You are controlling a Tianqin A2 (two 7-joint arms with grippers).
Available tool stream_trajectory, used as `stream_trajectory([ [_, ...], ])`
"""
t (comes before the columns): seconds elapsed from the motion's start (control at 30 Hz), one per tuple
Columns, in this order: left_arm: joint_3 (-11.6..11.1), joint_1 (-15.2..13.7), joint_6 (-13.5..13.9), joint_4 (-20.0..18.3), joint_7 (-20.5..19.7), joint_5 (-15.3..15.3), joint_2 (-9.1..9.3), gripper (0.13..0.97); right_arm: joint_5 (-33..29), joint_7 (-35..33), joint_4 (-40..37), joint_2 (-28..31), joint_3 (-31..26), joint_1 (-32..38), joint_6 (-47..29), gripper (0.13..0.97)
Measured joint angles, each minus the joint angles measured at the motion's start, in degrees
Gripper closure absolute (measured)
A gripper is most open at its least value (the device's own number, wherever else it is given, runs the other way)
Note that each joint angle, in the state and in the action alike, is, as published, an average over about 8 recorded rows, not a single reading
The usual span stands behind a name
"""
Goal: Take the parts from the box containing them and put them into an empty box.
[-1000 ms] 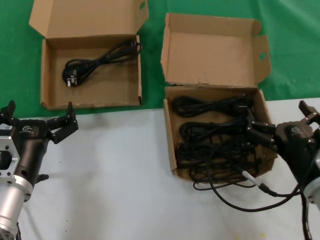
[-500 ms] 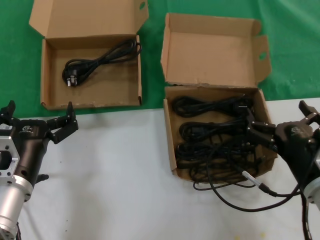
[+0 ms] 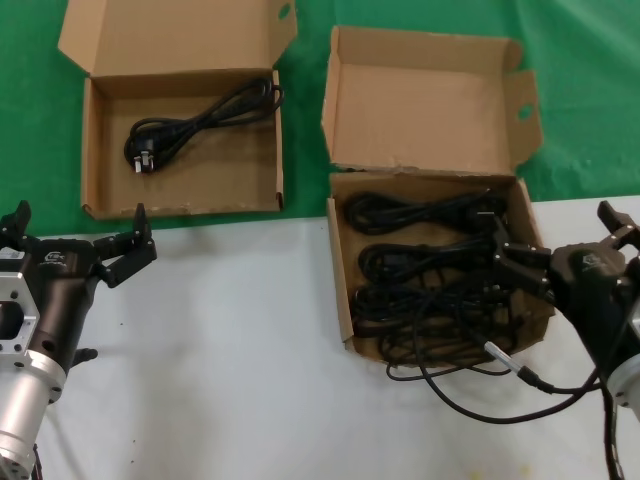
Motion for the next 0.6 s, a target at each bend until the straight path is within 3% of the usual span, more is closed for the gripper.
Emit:
stream_trajectory([
  [0.6, 0.0, 0.0, 0.0, 0.0, 0.0, 0.0, 0.0, 0.132, 0.0, 0.0, 0.0, 0.0, 0.0, 0.0, 0.0, 0.129],
])
